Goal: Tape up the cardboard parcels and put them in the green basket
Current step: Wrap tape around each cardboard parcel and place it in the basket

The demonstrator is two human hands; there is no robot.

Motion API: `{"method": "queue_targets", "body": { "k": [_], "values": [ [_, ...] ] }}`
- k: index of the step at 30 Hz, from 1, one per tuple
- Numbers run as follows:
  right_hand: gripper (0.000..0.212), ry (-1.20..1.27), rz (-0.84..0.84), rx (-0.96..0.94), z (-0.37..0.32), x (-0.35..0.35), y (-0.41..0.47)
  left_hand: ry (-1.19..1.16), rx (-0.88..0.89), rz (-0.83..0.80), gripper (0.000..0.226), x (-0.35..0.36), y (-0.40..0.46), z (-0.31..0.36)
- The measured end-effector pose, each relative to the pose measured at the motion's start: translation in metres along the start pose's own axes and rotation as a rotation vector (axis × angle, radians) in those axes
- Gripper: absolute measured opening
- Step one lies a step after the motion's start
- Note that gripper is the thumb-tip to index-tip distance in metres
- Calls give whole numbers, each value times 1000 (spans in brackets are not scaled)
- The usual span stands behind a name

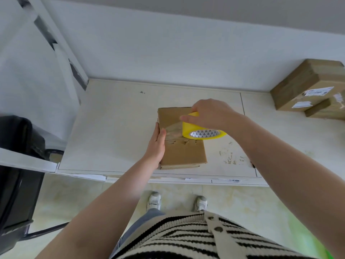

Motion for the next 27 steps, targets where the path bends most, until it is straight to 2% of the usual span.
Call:
{"method": "queue_targets", "body": {
  "k": [5, 8, 13, 16, 21, 27],
  "values": [
    [62, 114, -36, 29, 16, -3, -10, 38, 61, -65, 51, 2, 3, 4],
    [63, 23, -10, 105, 24, -1, -15, 112, 89, -68, 50, 2, 4, 6],
    [80, -33, -87, 198, 39, 9, -18, 199, 106, -70, 52, 2, 6, 7],
    [80, -28, -121, 200, 39, 9, -12, 258, 106, -66, 54, 1, 7, 8],
    [79, -150, -222, 216, 54, 21, -17, 328, 94, -77, 55, 1, 7, 8],
    [84, -13, -301, 287, 67, 66, -20, 365, 62, -77, 56, 1, 6, 10]
  ]
}}
Point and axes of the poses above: each hand's wrist, its own y-axis towards the middle knuckle, its own x-axis out of the palm, z = x × y, the point moved 5 cm from there along y, towards the middle knuckle, and after that the axes turned 9 degrees about -y, right-handed, at the moved point
